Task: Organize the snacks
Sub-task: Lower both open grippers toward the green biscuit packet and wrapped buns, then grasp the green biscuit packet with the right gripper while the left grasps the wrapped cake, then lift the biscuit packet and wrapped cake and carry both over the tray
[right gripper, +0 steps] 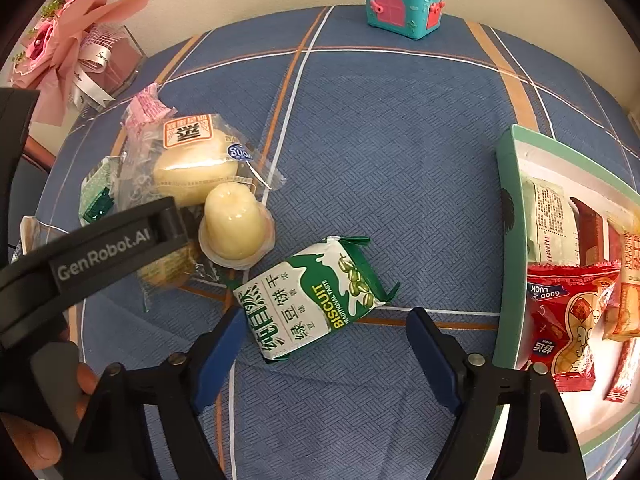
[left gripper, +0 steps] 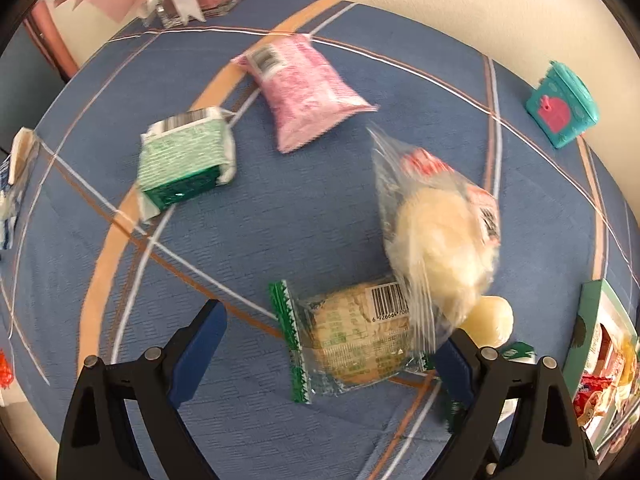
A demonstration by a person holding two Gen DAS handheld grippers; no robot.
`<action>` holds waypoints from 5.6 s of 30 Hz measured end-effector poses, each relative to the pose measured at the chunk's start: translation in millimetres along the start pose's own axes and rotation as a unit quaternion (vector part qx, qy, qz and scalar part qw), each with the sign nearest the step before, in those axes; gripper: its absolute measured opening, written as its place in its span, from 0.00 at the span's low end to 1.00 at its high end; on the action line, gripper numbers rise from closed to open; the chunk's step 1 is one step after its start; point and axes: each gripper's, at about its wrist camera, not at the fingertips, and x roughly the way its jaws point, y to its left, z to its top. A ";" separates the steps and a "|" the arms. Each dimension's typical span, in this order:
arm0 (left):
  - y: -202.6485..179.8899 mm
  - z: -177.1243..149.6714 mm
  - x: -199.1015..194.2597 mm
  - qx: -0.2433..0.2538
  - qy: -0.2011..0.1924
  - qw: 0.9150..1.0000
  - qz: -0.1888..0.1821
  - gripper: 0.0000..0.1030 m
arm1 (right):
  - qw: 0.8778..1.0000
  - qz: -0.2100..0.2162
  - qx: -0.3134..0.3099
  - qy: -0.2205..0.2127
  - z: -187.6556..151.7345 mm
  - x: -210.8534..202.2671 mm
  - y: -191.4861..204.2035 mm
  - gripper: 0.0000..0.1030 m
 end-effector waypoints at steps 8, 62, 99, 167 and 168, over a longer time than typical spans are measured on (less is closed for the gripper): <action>12.3 4.4 5.6 -0.023 0.007 1.000 0.010 0.92 | 1.000 0.003 0.004 -0.002 -0.6 -3.7 1.8 0.67; 25.6 -51.2 -52.1 -0.046 0.018 0.995 -0.087 0.55 | 0.998 0.031 -0.015 -0.050 20.3 -29.0 -12.3 0.47; 28.8 -51.6 -50.5 -0.053 0.022 0.995 -0.084 0.55 | 0.996 -0.003 -0.087 -0.014 -1.0 -17.6 19.3 0.59; -159.5 -87.3 -128.5 0.141 -0.082 0.976 -0.144 0.55 | 0.976 -0.104 0.181 -0.058 16.8 -138.4 -219.8 0.60; -162.4 -86.5 -128.0 0.144 -0.084 0.975 -0.146 0.55 | 0.975 -0.104 0.185 -0.058 16.5 -139.7 -224.1 0.60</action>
